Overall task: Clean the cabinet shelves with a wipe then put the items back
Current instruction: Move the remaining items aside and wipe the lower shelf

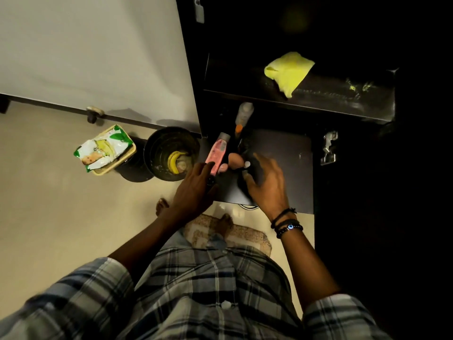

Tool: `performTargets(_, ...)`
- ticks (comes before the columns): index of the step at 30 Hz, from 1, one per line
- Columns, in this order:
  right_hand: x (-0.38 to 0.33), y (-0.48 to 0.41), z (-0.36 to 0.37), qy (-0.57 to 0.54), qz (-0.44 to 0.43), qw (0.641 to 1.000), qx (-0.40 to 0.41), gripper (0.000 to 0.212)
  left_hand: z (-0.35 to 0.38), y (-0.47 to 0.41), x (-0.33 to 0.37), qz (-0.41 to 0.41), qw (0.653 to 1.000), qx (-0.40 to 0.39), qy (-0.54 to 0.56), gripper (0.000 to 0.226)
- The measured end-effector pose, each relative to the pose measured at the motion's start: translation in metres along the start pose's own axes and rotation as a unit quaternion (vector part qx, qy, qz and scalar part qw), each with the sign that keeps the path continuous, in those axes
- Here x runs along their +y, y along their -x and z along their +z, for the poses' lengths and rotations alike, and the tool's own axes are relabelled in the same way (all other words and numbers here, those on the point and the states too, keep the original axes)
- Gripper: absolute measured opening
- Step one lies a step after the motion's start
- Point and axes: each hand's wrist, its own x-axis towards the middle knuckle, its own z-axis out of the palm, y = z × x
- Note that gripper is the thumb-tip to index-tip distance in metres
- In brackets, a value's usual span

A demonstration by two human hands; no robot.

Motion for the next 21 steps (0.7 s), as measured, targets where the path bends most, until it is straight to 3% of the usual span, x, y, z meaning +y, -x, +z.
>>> performTargets(3, -0.003, -0.009, 0.01, 0.033, -0.016, 0.999, -0.032, 0.049, 0.004, -0.012, 0.007, -0.005, 1.0, -0.001, 0.006, 0.058)
performTargets(8, -0.027, -0.028, 0.014, 0.056, -0.047, 0.997, 0.004, 0.017, 0.008, -0.031, 0.021, -0.008, 1.0, 0.013, 0.005, 0.045)
performTargets(13, -0.028, -0.036, 0.012, 0.083, -0.087, 0.993, -0.006, 0.019, 0.007, -0.042, 0.025, -0.042, 0.999, -0.003, 0.009, 0.031)
performTargets(18, -0.017, -0.034, 0.006, 0.02, -0.035, 0.999, -0.03, 0.031, -0.002, -0.042, 0.028, -0.015, 1.0, -0.001, 0.003, 0.018)
performTargets(21, -0.003, -0.018, -0.022, 0.038, -0.023, 0.999, -0.024, 0.016, -0.008, -0.037, 0.037, -0.006, 1.0, -0.015, 0.003, 0.01)
